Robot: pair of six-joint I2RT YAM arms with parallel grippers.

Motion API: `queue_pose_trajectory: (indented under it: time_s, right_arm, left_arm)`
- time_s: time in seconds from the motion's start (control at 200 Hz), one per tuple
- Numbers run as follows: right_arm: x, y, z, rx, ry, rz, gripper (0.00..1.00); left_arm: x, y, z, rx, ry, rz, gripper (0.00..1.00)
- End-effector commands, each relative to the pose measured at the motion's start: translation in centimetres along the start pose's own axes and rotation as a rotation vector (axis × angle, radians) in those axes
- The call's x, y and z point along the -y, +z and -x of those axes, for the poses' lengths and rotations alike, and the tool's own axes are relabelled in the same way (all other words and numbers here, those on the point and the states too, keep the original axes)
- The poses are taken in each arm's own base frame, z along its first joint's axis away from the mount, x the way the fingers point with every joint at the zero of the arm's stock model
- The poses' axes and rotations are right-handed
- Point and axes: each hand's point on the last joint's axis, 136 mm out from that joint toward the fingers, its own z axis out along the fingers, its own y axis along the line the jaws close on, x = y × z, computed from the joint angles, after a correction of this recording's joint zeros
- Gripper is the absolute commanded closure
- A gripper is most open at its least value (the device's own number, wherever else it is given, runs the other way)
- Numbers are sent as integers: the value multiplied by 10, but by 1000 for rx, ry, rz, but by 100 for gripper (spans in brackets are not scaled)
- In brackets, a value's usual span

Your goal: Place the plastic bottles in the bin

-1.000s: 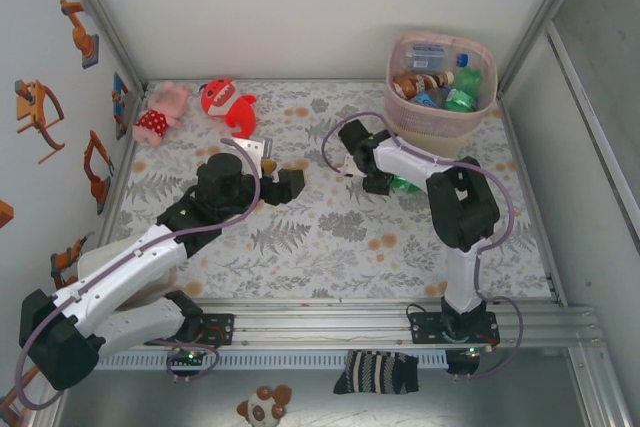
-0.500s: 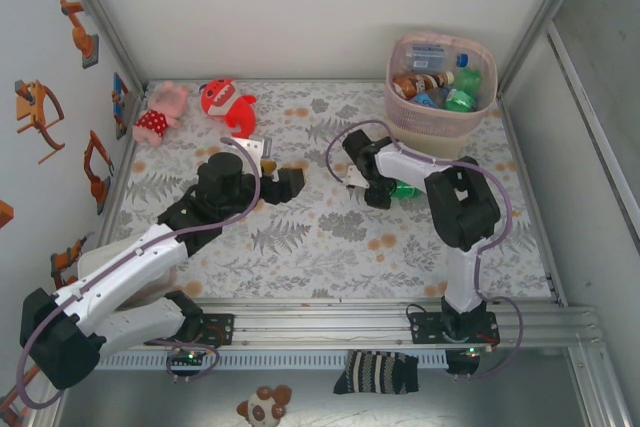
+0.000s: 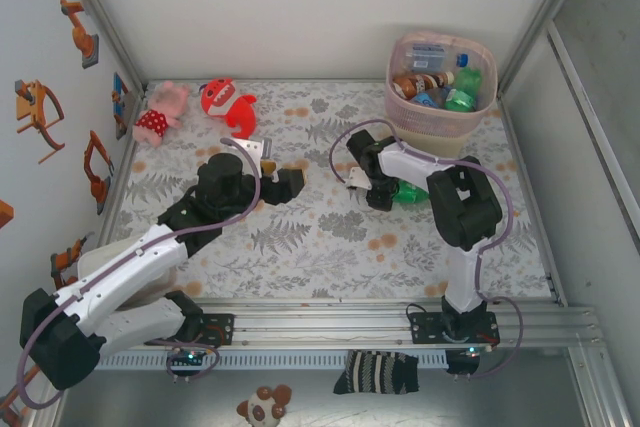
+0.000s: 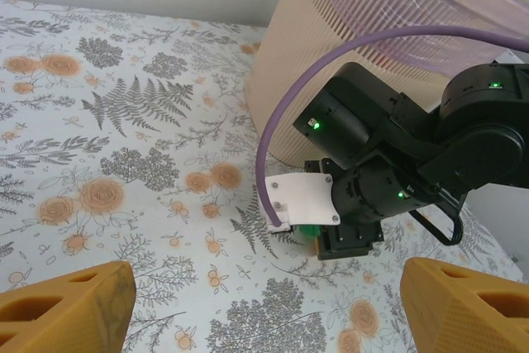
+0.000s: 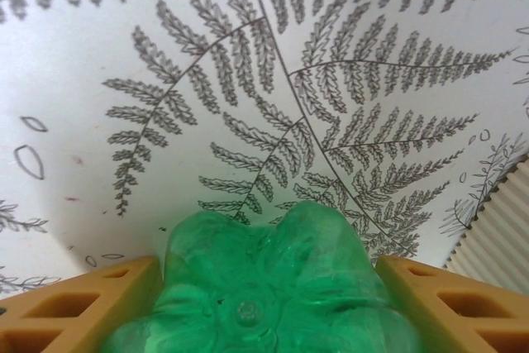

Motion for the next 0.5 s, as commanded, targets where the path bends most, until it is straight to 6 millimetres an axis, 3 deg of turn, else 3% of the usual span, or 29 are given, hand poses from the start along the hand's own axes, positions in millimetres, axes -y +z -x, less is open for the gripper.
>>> queue_pose_trajectory:
  time_s: [0.0,0.275,0.496]
  right_arm:
    - [-12,-10,-9,4,13,53,37]
    - [-10,-33,1,92,82,68,43]
    - [-2,-83,19,294,212,91,45]
  left_arm:
    - [-3,-6,6,35,-18,7,17]
    - [-6,-10,6,44,-13,18,17]
    - [-9,-14,5,52,-13,29,17]
